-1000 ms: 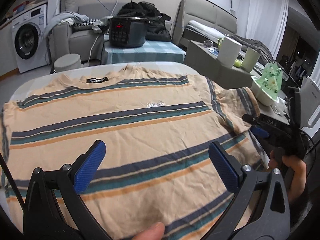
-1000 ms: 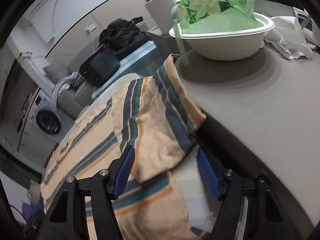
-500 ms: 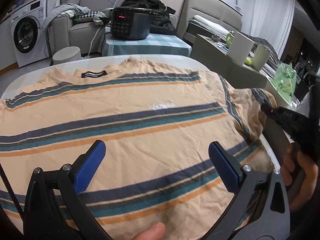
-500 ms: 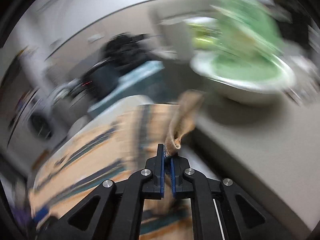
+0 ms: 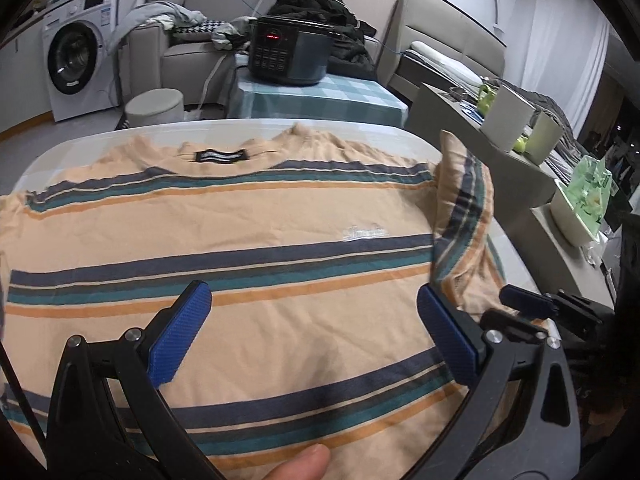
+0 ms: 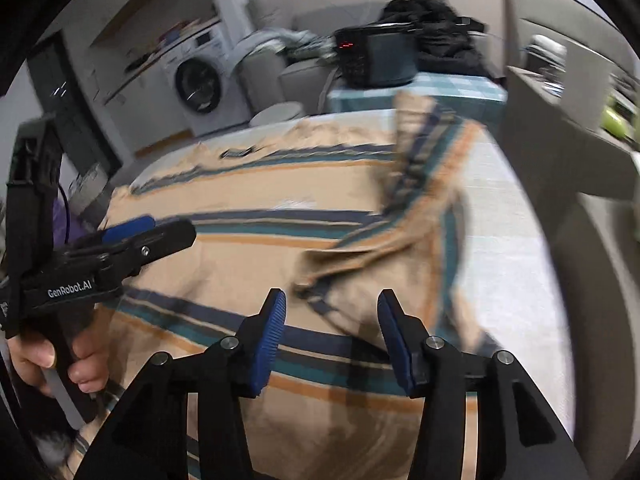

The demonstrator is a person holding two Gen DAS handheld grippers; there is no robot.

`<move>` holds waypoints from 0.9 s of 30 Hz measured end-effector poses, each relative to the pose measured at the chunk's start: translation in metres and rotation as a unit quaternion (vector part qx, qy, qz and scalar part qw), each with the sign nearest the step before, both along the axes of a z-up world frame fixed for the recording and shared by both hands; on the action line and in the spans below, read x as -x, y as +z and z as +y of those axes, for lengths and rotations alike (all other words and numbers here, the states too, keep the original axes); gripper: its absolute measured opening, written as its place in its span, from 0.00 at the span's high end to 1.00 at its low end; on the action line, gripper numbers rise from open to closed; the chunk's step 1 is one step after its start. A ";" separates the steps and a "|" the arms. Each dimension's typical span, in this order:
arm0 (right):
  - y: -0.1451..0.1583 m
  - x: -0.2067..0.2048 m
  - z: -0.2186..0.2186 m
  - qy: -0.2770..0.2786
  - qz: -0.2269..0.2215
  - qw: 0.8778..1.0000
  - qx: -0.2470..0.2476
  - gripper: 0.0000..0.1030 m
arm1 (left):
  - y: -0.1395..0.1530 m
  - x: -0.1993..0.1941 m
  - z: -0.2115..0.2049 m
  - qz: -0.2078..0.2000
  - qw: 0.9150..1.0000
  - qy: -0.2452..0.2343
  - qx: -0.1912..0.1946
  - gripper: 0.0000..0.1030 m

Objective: Fold small clothes
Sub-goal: 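Grasp the side edge of the striped shirt with the right tool and lift, then fold the held side inward over the shirt body with the right tool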

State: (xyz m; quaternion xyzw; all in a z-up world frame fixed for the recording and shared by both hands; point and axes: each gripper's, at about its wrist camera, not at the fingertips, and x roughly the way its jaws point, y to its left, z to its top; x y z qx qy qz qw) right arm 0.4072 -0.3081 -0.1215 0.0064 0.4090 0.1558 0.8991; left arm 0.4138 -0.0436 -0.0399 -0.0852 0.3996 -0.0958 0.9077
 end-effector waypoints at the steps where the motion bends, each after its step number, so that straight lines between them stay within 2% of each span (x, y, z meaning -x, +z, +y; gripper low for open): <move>1: 0.001 0.004 -0.005 -0.014 -0.006 1.000 -0.005 0.52 | -0.001 -0.004 -0.006 0.004 1.000 -0.009 0.010 0.01; 4: 0.000 -0.006 -0.027 -0.062 -0.013 0.997 -0.045 0.52 | -0.005 -0.009 -0.024 0.018 0.999 -0.039 0.029 0.01; 8: 0.004 -0.031 -0.043 -0.110 -0.012 0.986 -0.122 0.52 | -0.007 -0.002 -0.043 0.013 0.997 -0.074 0.027 0.02; 10: 0.009 -0.045 -0.049 -0.127 -0.019 0.980 -0.151 0.52 | -0.007 -0.002 -0.052 0.008 0.996 -0.087 0.023 0.10; 11: 0.011 -0.048 -0.049 -0.134 -0.020 0.979 -0.154 0.52 | -0.008 -0.004 -0.057 0.008 0.995 -0.093 0.023 0.13; 13: 0.015 -0.062 -0.052 -0.144 -0.016 0.975 -0.167 0.52 | -0.011 -0.009 -0.070 0.013 0.993 -0.115 0.020 0.25; 18: 0.020 -0.082 -0.061 -0.153 -0.013 0.973 -0.170 0.52 | -0.021 -0.012 -0.103 0.023 0.984 -0.176 0.000 0.31; 20: 0.017 -0.093 -0.065 -0.161 -0.005 0.971 -0.179 0.53 | -0.026 -0.011 -0.114 0.024 0.981 -0.191 -0.014 0.46; 21: 0.016 -0.099 -0.066 -0.164 -0.007 0.969 -0.183 0.53 | -0.029 -0.012 -0.117 0.029 0.981 -0.193 -0.022 0.66; 22: 0.015 -0.107 -0.066 -0.165 -0.008 0.969 -0.183 0.56 | -0.030 -0.012 -0.120 0.025 0.982 -0.186 -0.035 0.81; 23: 0.016 -0.112 -0.065 -0.169 -0.007 0.969 -0.182 0.67 | -0.030 -0.012 -0.121 0.023 0.982 -0.184 -0.039 0.90; 24: 0.018 -0.115 -0.064 -0.167 -0.008 0.968 -0.185 0.70 | -0.030 -0.013 -0.120 0.033 0.981 -0.190 -0.028 0.96; 27: 0.032 -0.125 -0.046 -0.113 -0.016 0.972 -0.205 0.70 | -0.028 -0.008 -0.104 0.057 0.981 -0.184 0.009 0.96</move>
